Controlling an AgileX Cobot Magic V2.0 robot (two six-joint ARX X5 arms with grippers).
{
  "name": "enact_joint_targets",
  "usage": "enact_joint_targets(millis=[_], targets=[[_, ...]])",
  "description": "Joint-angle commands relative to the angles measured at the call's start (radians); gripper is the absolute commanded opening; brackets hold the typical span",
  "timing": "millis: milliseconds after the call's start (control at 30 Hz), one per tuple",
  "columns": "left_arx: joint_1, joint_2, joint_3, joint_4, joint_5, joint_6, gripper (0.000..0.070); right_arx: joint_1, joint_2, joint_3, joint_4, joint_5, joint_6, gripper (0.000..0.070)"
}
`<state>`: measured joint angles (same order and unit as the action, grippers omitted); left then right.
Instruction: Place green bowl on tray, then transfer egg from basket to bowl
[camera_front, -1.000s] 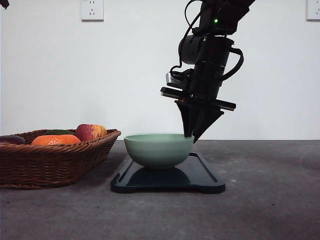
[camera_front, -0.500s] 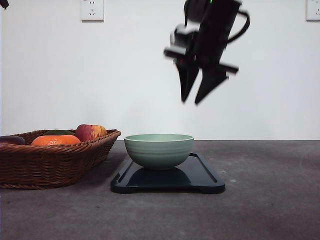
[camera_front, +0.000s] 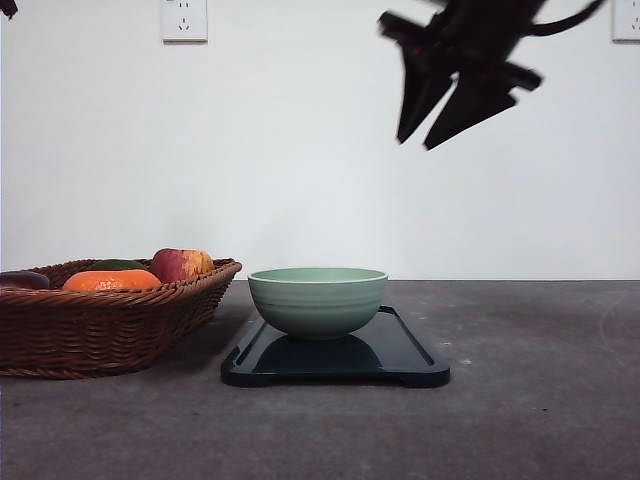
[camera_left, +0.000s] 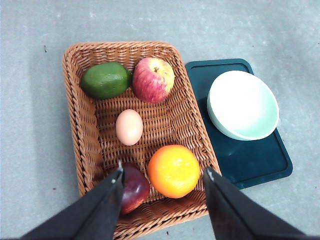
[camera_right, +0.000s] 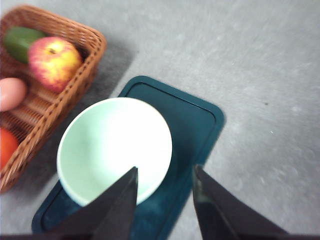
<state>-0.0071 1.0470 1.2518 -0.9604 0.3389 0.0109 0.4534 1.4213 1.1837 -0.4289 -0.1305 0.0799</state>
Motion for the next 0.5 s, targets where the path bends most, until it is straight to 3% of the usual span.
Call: enact_joint_targets(millis=[0,267,467], targets=[[-0.002,0.006,0.024,0.010,0.003,0.001,0.0312,0.008,-0.057,-0.081,0.048,0.000,-0.013,0.0210],[-0.008,0.007,0.024,0.009,0.003,-0.032,0.0314,0.008,-0.350,-0.390,0.118,0.000,-0.014,0.0210],[-0.057,0.018,0.025,-0.012,0.003,-0.058,0.0316,0.008,-0.498,-0.518,0.100,0.000,-0.013,0.0210]])
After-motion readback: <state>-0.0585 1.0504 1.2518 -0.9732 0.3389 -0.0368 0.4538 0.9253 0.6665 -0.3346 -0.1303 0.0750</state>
